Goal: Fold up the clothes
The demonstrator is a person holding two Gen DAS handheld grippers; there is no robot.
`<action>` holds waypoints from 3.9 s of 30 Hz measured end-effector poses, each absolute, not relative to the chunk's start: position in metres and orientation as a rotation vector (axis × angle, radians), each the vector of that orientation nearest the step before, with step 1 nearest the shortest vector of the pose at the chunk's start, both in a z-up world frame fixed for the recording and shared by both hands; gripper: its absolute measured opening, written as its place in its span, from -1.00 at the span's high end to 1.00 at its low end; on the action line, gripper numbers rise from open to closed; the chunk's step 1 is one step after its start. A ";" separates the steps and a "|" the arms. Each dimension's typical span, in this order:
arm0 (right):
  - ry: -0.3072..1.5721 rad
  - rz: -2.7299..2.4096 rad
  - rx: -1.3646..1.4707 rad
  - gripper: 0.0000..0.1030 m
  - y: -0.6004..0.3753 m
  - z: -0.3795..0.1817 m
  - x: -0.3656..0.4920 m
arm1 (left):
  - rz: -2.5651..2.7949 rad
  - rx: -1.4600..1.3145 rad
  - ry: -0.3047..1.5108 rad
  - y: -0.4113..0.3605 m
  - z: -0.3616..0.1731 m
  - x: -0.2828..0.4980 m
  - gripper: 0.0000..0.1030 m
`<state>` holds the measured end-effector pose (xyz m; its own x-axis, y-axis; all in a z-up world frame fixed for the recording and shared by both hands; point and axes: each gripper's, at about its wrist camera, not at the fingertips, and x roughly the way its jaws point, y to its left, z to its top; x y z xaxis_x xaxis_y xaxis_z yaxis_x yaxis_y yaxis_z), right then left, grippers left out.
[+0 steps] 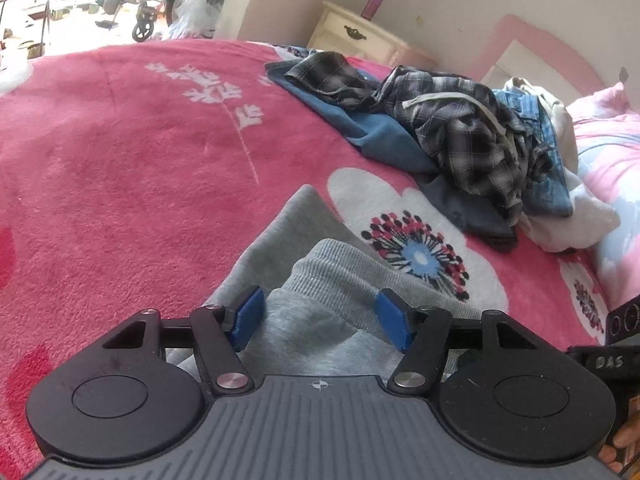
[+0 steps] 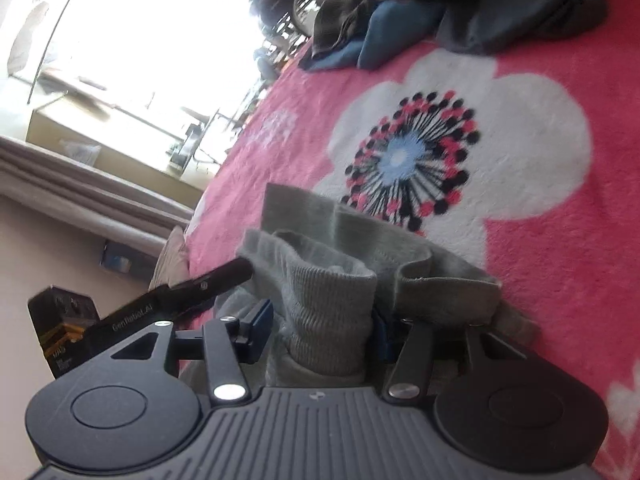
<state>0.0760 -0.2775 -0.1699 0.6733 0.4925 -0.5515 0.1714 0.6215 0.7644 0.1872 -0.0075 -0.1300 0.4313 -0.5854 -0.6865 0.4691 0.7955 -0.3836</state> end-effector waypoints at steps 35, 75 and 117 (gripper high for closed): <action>0.847 0.187 0.927 0.24 -0.270 -0.176 0.075 | -0.694 -0.283 1.014 -0.003 -0.154 0.206 -0.24; 0.607 0.252 0.473 0.25 -0.268 -0.074 0.066 | -0.263 -0.445 0.871 0.180 -0.039 0.023 -0.27; 0.899 0.625 0.159 0.62 -0.138 -0.092 -0.063 | -0.351 0.226 0.837 0.096 -0.089 -0.124 -0.55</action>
<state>-0.0626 -0.1382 -0.0915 0.4591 0.5694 -0.6819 -0.4406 0.8125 0.3818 -0.1240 0.0963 -0.0886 0.6175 -0.2146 -0.7567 0.3901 0.9190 0.0576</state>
